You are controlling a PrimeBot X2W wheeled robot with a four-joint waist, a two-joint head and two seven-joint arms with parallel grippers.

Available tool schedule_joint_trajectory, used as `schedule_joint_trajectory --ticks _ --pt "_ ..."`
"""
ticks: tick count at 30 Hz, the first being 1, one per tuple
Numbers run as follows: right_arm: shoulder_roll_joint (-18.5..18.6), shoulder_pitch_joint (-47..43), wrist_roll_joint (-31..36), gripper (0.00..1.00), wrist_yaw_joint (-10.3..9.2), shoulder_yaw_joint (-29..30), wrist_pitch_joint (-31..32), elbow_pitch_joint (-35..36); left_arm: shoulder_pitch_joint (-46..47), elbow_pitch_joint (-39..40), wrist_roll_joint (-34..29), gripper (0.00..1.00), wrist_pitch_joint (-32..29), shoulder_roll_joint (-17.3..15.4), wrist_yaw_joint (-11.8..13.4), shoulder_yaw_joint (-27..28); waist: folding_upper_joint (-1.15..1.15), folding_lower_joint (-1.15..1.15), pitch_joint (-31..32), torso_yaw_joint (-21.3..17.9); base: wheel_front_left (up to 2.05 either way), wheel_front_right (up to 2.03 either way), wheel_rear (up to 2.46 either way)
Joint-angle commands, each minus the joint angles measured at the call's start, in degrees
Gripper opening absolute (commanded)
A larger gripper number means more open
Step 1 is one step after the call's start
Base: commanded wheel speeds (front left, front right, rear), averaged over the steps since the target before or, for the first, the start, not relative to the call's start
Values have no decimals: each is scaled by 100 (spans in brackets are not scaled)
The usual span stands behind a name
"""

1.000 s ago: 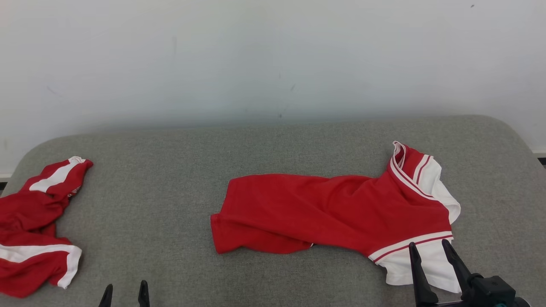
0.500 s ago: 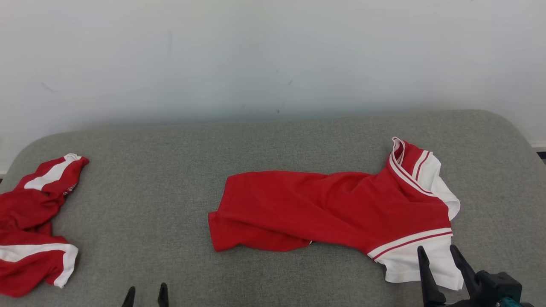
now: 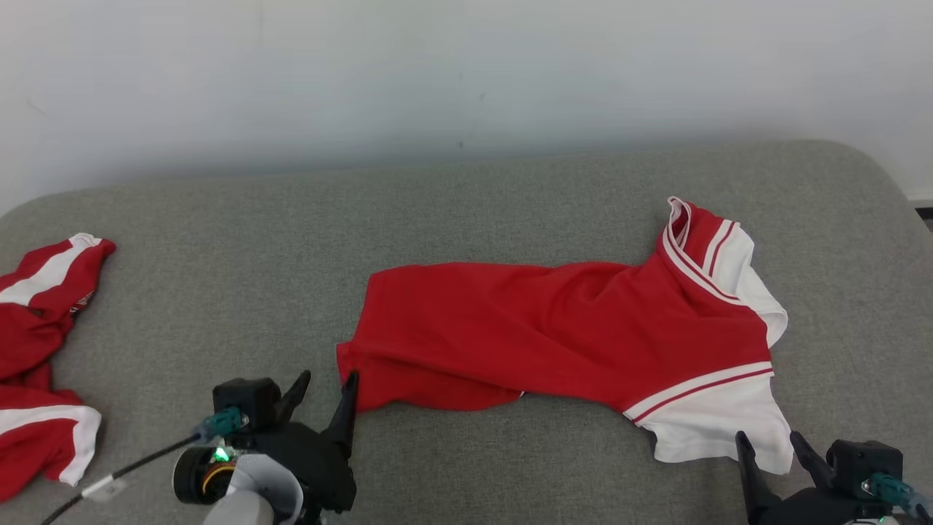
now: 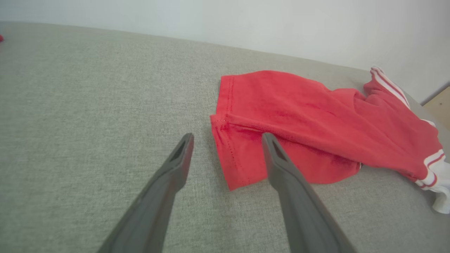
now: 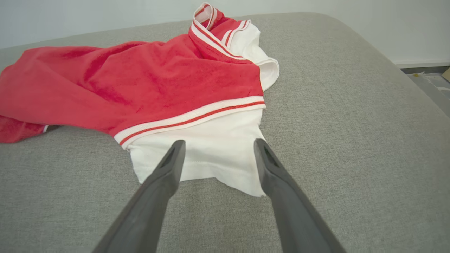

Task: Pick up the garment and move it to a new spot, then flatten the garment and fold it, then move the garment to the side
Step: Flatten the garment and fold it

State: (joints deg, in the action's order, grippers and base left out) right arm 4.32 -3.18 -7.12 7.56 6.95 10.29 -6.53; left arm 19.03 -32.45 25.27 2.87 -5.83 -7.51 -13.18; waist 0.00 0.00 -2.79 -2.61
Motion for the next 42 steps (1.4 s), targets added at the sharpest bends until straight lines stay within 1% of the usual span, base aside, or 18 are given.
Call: schedule_joint_trajectory --ticks 1,6,11,14,18,22,27,28,29,30,31,35,36,38,39,42 --pt "16 82 -29 100 -15 -17 46 11 145 -112 75 100 -47 4 8 -28 0 0 -204 -142 0 0 0" --pt "-7 222 -49 100 -15 -122 143 9 787 -737 223 100 -358 -9 42 4 0 0 -490 -308 0 0 0" --pt "-48 344 -50 100 -15 -230 77 -52 1188 -1229 124 100 -691 -93 189 -57 0 0 -652 -418 0 0 0" --pt "-67 433 -60 100 -15 -257 30 -108 1339 -1392 130 100 -755 -126 261 -44 0 0 -691 -441 0 0 0" --pt "-85 481 -81 100 -15 -296 -19 -209 1454 -1520 189 100 -732 -124 225 -55 0 0 -705 -455 0 0 0" --pt "-91 545 -93 100 -15 -344 -42 -269 1516 -1643 334 100 -1000 -94 137 -115 0 0 -701 -483 0 0 0" --pt "-74 557 -93 100 -15 -396 -88 -323 1529 -1552 490 100 -1072 -162 33 -306 0 0 -673 -526 0 0 0" --pt "-69 559 -93 100 -15 -396 -87 -327 1522 -1534 482 92 -1073 -181 21 -349 0 0 -669 -531 0 0 0" --pt "-64 559 -91 100 -15 -391 -86 -329 1521 -1510 477 79 -1033 -207 13 -387 0 0 -666 -533 0 0 0" --pt "-60 559 -88 100 -15 -389 -84 -330 1516 -1492 492 62 -1014 -228 8 -415 0 0 -664 -534 0 0 0" --pt "-56 558 -84 100 -15 -384 -79 -331 1511 -1472 514 50 -987 -247 3 -433 0 0 -660 -534 0 0 0" --pt "-49 531 -71 100 -15 -365 -51 -311 1492 -1412 543 47 -867 -331 -7 -504 0 0 -641 -526 0 0 0" --pt "-45 528 -74 100 -15 -363 -47 -311 1490 -1403 557 45 -834 -341 -6 -529 0 0 -638 -523 0 0 0" --pt "-42 531 -85 100 -15 -368 -38 -308 1501 -1351 580 22 -738 -366 8 -580 0 0 -635 -514 0 0 0" --pt "-42 534 -108 100 -15 -369 1 -314 1499 -1334 632 0 -682 -373 7 -565 0 0 -635 -509 0 0 0" --pt "-44 519 -131 100 -15 -281 130 -323 1478 -1298 719 0 -597 -424 5 -523 0 0 -635 -501 0 0 0"
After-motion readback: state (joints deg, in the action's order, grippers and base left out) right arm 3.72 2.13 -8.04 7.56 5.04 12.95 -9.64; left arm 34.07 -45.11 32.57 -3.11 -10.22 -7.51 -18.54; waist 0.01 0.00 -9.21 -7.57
